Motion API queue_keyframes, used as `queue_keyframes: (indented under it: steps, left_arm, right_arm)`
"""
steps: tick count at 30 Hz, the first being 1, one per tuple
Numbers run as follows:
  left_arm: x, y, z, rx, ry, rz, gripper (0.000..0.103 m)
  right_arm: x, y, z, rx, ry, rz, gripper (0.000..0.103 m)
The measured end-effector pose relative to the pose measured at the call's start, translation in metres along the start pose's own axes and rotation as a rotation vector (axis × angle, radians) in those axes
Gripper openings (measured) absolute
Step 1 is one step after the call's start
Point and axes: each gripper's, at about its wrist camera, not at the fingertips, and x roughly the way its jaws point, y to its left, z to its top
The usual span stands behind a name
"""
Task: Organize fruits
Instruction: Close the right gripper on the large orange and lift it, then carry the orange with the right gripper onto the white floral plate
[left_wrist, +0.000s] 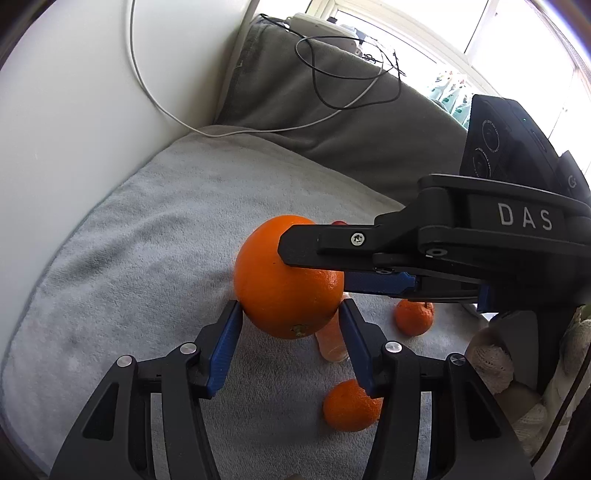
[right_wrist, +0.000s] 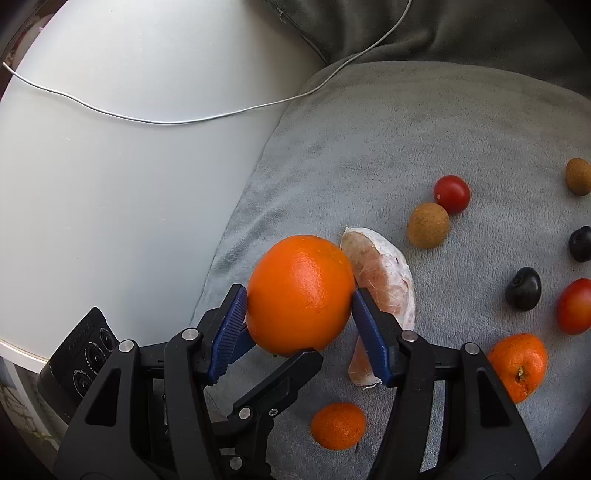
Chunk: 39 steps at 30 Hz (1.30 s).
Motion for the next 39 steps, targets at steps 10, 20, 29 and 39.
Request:
queue_keyframes:
  steps: [10,20,29,39]
  left_arm:
    - [-0.004,-0.035,0.004,0.068,-0.026,-0.036,0.054]
    - [0.000,-0.079,0.007,0.129,-0.020,-0.087,0.054]
    - [0.013,-0.122,0.003,0.192,0.001,-0.141,0.054]
    - [0.031,-0.169,-0.003,0.261,0.039,-0.207,0.053]
  right_arm:
    - [-0.048,-0.012,-0.009,0.010,-0.079,-0.020,0.062]
    - [-0.098,-0.039,-0.020,0.048,-0.146,-0.045,0.062]
    - [-0.141,-0.072,-0.037,0.103,-0.202,-0.070,0.062]
    - [-0.184,-0.115,-0.059,0.188,-0.262,-0.087,0.062]
